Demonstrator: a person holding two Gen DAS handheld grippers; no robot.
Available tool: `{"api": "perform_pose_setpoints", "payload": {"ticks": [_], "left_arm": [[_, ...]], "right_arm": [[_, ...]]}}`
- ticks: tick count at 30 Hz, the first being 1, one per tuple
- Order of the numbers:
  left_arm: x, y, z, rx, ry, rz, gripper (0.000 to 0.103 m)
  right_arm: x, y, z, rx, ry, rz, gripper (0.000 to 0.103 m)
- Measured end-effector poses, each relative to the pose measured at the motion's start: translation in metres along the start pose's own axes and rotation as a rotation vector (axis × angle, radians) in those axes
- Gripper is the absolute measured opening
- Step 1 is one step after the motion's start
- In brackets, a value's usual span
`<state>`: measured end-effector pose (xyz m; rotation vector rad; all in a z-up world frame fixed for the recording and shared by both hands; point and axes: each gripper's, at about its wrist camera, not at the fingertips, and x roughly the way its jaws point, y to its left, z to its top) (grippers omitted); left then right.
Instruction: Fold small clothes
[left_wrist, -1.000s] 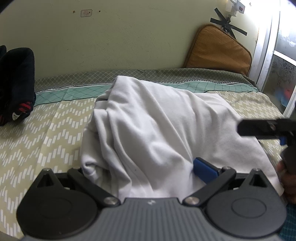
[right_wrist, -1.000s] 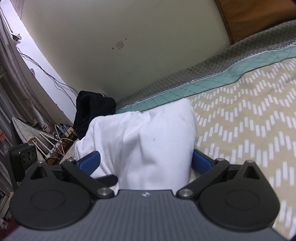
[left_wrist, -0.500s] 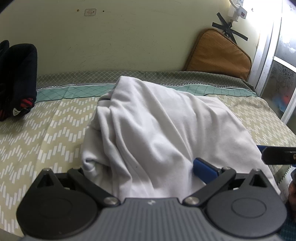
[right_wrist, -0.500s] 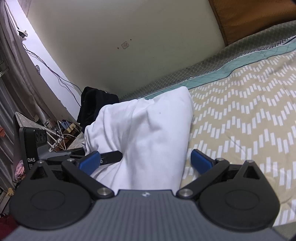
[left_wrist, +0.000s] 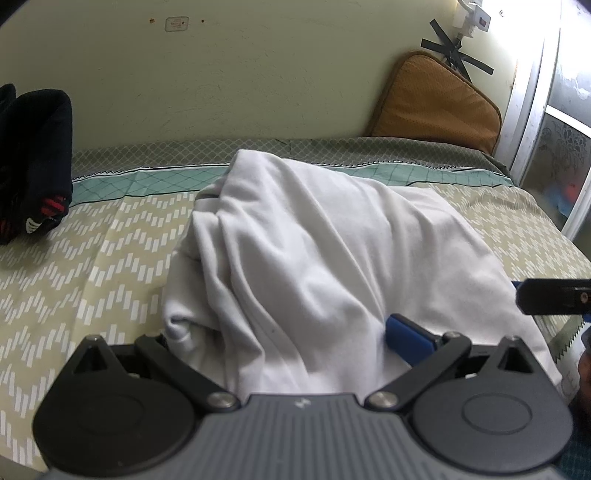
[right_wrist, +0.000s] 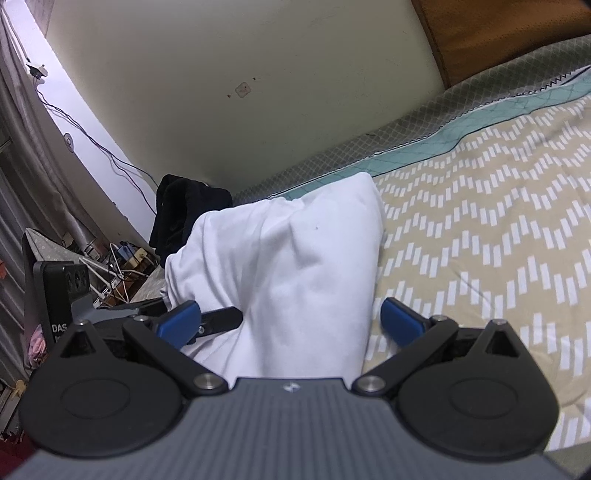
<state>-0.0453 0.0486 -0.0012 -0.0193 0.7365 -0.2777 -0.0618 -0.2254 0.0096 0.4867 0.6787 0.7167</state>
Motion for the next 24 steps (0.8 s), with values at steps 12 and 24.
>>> {"api": "perform_pose_setpoints", "payload": {"ticks": [12,24], "left_arm": [[0.0,0.0,0.0,0.0,0.0,0.001,0.103],[0.001,-0.002,0.001,0.006,0.002,0.011,0.103]], "right_arm": [[0.019,0.012,0.006,-0.072,0.045,-0.089,0.061],[0.019,0.036,0.005,-0.221,-0.007,-0.135,0.032]]}}
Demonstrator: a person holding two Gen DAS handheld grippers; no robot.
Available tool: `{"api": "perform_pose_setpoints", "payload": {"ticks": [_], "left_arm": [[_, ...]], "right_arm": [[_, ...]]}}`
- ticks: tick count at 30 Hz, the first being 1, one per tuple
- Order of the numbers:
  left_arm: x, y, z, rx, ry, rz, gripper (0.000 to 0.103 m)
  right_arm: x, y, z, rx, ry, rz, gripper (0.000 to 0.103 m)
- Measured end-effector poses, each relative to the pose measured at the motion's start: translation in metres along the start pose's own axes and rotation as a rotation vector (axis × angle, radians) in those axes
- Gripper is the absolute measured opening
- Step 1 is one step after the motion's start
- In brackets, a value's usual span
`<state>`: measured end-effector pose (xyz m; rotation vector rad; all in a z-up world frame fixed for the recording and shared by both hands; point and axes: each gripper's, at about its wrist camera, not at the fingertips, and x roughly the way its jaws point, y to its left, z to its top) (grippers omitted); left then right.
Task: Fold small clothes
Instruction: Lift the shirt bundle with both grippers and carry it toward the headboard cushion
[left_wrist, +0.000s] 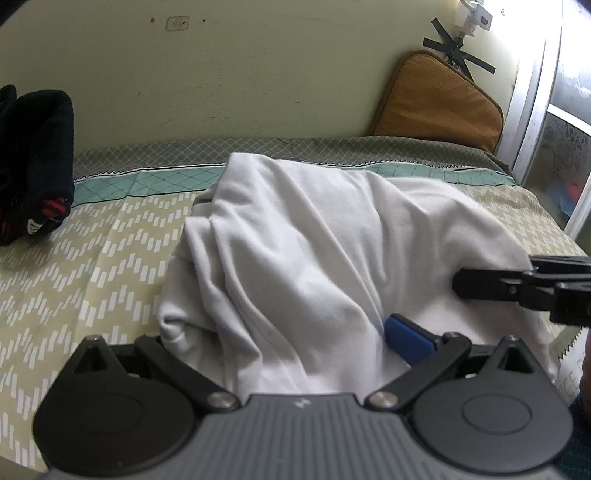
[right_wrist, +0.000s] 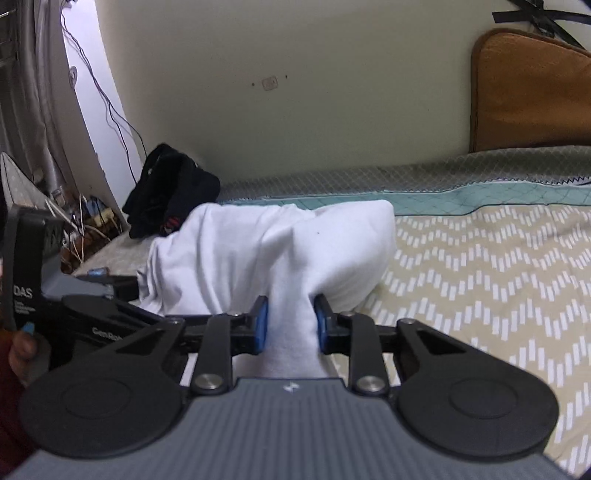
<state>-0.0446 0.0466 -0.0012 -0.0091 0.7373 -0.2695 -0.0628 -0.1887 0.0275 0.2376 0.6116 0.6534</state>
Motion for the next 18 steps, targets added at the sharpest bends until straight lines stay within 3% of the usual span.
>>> {"api": "perform_pose_setpoints", "payload": {"ticks": [4,9,10,13,18], "left_arm": [[0.001,0.002,0.001,0.008,0.003,-0.004,0.103],[0.001,0.005,0.001,0.011,0.009,-0.011,0.103],[0.001,0.006,0.002,0.01,0.01,-0.012,0.103],[-0.001,0.008,0.002,-0.003,0.004,-0.018,0.101],[-0.008,0.013,0.001,-0.041,-0.039,-0.043,0.082]], "right_arm": [[0.007,-0.033,-0.002,0.196,0.069,0.08,0.047],[0.009,-0.051,-0.003,0.272,0.083,0.144,0.046],[0.013,-0.05,-0.002,0.276,0.09,0.153,0.041],[0.021,-0.029,0.002,0.171,0.092,0.118,0.033],[0.013,-0.01,0.006,0.056,0.044,0.1,0.026]]}}
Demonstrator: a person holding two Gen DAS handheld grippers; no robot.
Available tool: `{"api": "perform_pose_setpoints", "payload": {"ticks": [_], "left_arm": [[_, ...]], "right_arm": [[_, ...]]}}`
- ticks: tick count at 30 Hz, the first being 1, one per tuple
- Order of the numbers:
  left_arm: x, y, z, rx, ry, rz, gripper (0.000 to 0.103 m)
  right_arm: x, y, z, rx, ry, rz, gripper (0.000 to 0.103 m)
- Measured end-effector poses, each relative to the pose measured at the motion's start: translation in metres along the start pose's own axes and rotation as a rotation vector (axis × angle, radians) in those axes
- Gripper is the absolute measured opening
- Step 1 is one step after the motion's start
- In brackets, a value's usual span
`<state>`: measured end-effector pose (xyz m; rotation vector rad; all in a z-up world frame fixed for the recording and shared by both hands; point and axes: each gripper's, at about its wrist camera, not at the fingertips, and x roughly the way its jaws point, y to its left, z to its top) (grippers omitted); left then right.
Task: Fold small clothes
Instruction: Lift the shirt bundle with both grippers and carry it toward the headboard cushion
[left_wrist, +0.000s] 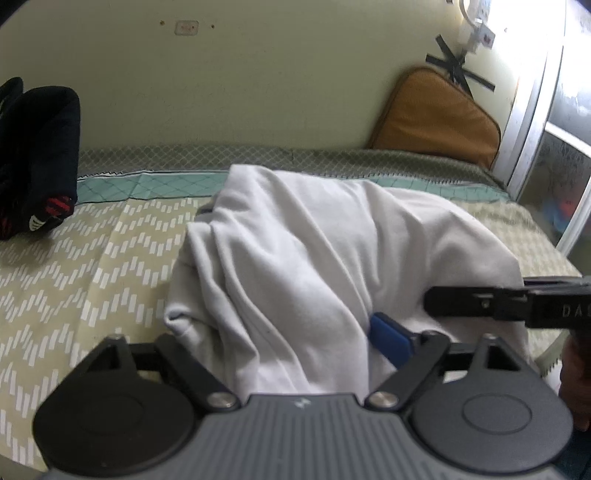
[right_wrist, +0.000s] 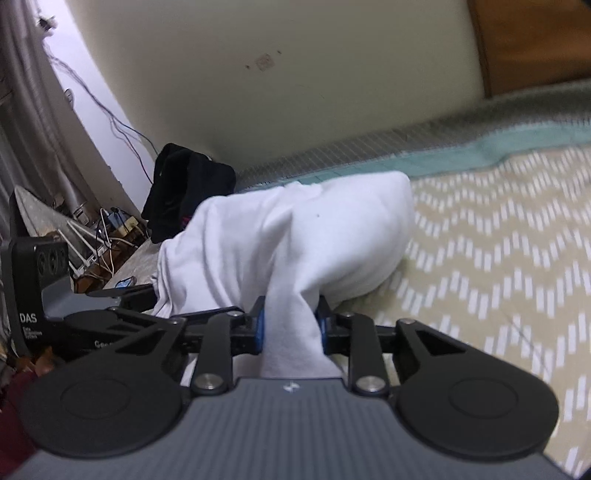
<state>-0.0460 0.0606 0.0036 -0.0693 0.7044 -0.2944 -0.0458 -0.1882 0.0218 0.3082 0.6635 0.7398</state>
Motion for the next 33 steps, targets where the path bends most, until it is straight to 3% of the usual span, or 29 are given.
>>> {"api": "perform_pose_setpoints", "payload": {"ticks": [3,7,11,14,17,20,23,26,28,30,31,32,33], "left_arm": [[-0.005,0.0,0.007,-0.041,-0.009,-0.008,0.074],[-0.015,-0.011,0.042,-0.059,-0.068,-0.033,0.07],[-0.005,-0.05,0.105,0.026,-0.112,-0.059,0.07],[0.02,-0.094,0.152,0.127,-0.152,-0.096,0.07],[0.065,-0.145,0.196,0.207,-0.167,-0.153,0.071],[0.128,-0.193,0.226,0.221,-0.125,-0.221,0.071],[0.194,-0.227,0.235,0.22,-0.074,-0.246,0.071],[0.26,-0.247,0.232,0.203,0.003,-0.194,0.071],[0.293,-0.251,0.219,0.193,0.065,-0.134,0.071],[0.309,-0.25,0.204,0.193,0.088,-0.121,0.081],[0.31,-0.249,0.197,0.195,0.066,-0.106,0.091],[0.308,-0.248,0.19,0.191,0.04,-0.083,0.096],[0.305,-0.247,0.19,0.187,0.036,-0.078,0.096]], "right_arm": [[-0.005,0.007,0.003,-0.061,-0.034,-0.003,0.025],[-0.014,0.006,0.026,-0.123,-0.099,0.015,0.024],[-0.031,-0.008,0.065,-0.191,-0.165,-0.024,0.024],[-0.06,-0.042,0.1,-0.173,-0.253,-0.091,0.024],[-0.089,-0.088,0.132,-0.168,-0.338,-0.217,0.024],[-0.106,-0.146,0.152,-0.132,-0.387,-0.351,0.024],[-0.105,-0.209,0.157,-0.075,-0.364,-0.469,0.024],[-0.09,-0.281,0.153,0.058,-0.288,-0.564,0.024],[-0.078,-0.318,0.14,0.138,-0.255,-0.593,0.032],[-0.074,-0.335,0.134,0.219,-0.249,-0.565,0.039],[-0.077,-0.335,0.135,0.216,-0.265,-0.549,0.042],[-0.077,-0.335,0.135,0.199,-0.277,-0.551,0.053],[-0.076,-0.335,0.133,0.208,-0.279,-0.578,0.071]]}}
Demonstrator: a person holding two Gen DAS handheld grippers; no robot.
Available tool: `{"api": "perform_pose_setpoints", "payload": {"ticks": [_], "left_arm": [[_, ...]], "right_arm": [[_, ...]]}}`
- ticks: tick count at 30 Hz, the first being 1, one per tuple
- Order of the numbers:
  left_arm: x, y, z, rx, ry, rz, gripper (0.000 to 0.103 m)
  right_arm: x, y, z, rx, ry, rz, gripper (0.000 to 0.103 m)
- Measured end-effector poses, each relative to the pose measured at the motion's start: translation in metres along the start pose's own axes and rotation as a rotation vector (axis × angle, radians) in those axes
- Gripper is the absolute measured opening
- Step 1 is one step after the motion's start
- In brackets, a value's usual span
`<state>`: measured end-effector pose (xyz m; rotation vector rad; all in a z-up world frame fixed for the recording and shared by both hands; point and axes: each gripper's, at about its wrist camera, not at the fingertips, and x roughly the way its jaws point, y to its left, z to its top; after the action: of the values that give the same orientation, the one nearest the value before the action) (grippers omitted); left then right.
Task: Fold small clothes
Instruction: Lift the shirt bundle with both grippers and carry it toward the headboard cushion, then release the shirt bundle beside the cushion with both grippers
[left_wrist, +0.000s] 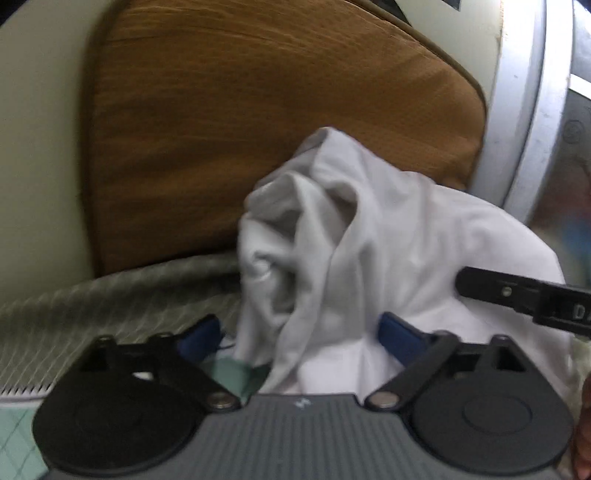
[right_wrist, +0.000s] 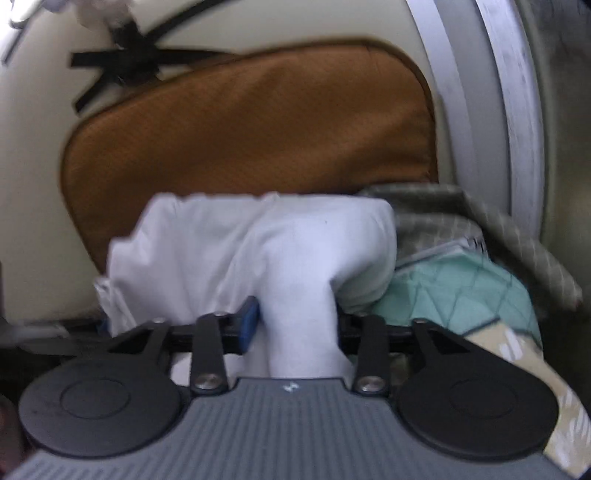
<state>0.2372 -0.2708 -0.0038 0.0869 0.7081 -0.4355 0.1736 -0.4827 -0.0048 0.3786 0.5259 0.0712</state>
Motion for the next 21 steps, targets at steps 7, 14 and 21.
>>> {"api": "perform_pose_setpoints", "payload": {"ticks": [7,14,21], "left_arm": [[-0.054,-0.012,-0.043,0.081,-0.059,0.133,0.1],[-0.111,-0.027,-0.095,0.163,-0.063,0.191,0.102],[-0.166,-0.017,-0.125,0.138,-0.075,0.196,0.103]], "right_arm": [[-0.03,0.003,-0.012,0.079,-0.082,-0.119,0.083],[-0.095,0.038,-0.067,0.075,-0.06,-0.153,0.084],[-0.14,0.081,-0.123,0.061,-0.044,-0.185,0.087]]}}
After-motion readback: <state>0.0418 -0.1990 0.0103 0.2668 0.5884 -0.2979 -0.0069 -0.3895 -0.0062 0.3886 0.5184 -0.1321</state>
